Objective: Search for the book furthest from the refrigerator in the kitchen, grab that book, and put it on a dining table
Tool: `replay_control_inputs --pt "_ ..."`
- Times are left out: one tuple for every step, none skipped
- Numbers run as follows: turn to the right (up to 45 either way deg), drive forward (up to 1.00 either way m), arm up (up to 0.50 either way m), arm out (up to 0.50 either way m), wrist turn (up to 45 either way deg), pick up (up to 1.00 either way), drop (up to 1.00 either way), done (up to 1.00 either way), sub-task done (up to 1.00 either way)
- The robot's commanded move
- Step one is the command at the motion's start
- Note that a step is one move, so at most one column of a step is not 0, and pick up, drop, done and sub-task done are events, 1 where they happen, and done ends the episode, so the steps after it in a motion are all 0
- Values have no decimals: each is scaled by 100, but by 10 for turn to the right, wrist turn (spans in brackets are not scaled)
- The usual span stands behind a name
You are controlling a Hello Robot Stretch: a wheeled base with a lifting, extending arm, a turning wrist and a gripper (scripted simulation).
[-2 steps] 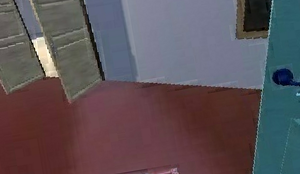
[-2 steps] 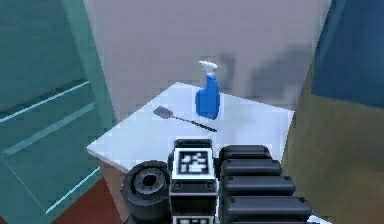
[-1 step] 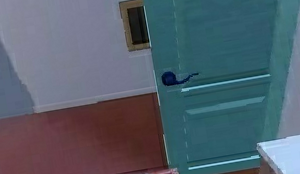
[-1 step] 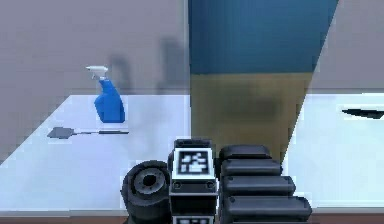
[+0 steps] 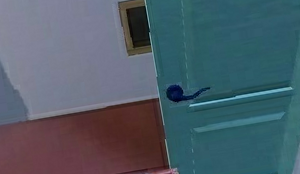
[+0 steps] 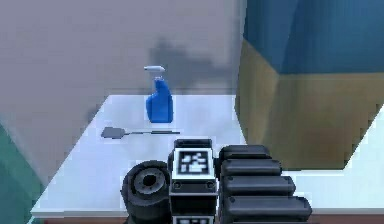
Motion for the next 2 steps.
replay_control_inputs --pt "-450 0 0 0 0 0 0 0 0" --pt "-450 0 0 0 0 0 0 0 0"
